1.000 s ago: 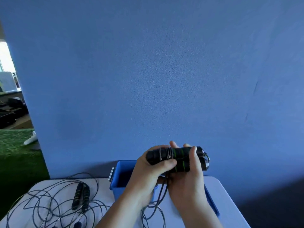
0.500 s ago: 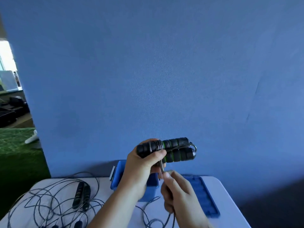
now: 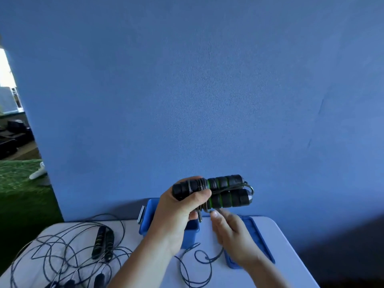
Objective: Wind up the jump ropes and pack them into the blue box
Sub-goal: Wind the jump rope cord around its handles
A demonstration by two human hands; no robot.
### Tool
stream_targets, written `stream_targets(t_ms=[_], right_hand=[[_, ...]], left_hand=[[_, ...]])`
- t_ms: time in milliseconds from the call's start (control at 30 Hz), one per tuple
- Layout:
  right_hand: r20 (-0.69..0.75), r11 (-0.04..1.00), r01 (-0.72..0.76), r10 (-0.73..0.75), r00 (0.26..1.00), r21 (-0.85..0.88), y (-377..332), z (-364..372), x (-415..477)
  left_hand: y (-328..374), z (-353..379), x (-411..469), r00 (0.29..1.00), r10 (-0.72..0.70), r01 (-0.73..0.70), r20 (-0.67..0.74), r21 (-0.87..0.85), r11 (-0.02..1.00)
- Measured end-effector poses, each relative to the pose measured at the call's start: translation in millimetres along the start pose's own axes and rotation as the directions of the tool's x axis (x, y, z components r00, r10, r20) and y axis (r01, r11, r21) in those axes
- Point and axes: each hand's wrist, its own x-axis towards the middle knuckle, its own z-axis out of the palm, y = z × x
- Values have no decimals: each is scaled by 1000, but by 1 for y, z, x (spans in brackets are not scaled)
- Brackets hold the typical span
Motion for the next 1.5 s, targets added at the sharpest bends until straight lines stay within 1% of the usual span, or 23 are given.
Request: stream_targets(t_ms=[100, 200, 233, 267, 300, 333, 400, 433, 533, 600, 667, 733, 900, 967, 1033, 1100, 1167, 1267, 1367, 1500], right_hand=[[100, 998, 21, -15, 995, -59, -18, -13, 15], [188, 999, 10, -1, 982, -47, -38, -32, 31], [239, 999, 13, -4, 971, -36, -46, -38, 37], [287, 998, 31, -12, 958, -63, -52, -43, 45], [320, 985, 56, 0, 947, -164, -54, -44, 56], [326, 948, 62, 46, 944, -313, -57, -46, 67], [297, 856, 10, 168, 940, -516, -68, -48, 86], [308, 824, 12, 198, 931, -566, -76, -48, 92], [405, 778, 53, 266, 875, -626, -105, -45, 97], [409, 719, 105, 263, 874, -687, -119, -40, 97], [380, 673, 134, 233, 895, -727, -130, -34, 96], [344, 683, 113, 212, 915, -722, -134, -28, 92], [213, 762, -72, 269, 939, -644, -138, -19, 73], [186, 773, -98, 271, 944, -627, -135, -14, 64], [178, 808, -111, 259, 949, -578, -128, -10, 54], [176, 850, -110, 230, 957, -516, -120, -6, 44], [173, 853, -75, 190, 966, -516, -112, -2, 34], [148, 851, -41, 138, 979, -523, -99, 8, 19], [121, 887, -14, 78, 990, -461, -83, 14, 6], [125, 894, 46, 12, 992, -447, -61, 13, -6]], left_hand=[[0, -6, -1, 1000, -11, 11, 23, -4, 1000], [2, -10, -4, 998, -35, 32, 53, 52, 998], [2, -12, -5, 997, -43, 39, 64, 70, 997], [3, -14, -6, 996, -49, 41, 81, 93, 995], [4, -16, -7, 994, -52, 40, 100, 125, 991], [5, -17, -7, 991, -56, 37, 119, 160, 986], [5, -18, -9, 988, -66, 36, 138, 212, 977], [5, -19, -10, 988, -68, 36, 140, 220, 975], [2, -23, -11, 990, -57, 20, 130, 274, 961], [1, -26, -11, 993, -53, 21, 104, 287, 958], [1, -28, -9, 996, -59, 36, 72, 285, 958], [2, -30, -7, 997, -59, 43, 46, 292, 956], [1, -35, -2, 999, -38, 38, -6, 315, 948], [-1, -36, -1, 999, -37, 44, -29, 303, 952], [-2, -35, 1, 998, -34, 51, -61, 293, 955], [-4, -34, 3, 993, -36, 67, -115, 280, 958], [-6, -33, 6, 985, -50, 91, -167, 246, 965], [-8, -27, 9, 977, -97, 128, -189, 160, 979], [-9, -24, 11, 969, -138, 157, -207, 82, 984], [-7, -21, 13, 953, -149, 159, -263, 17, 987]])
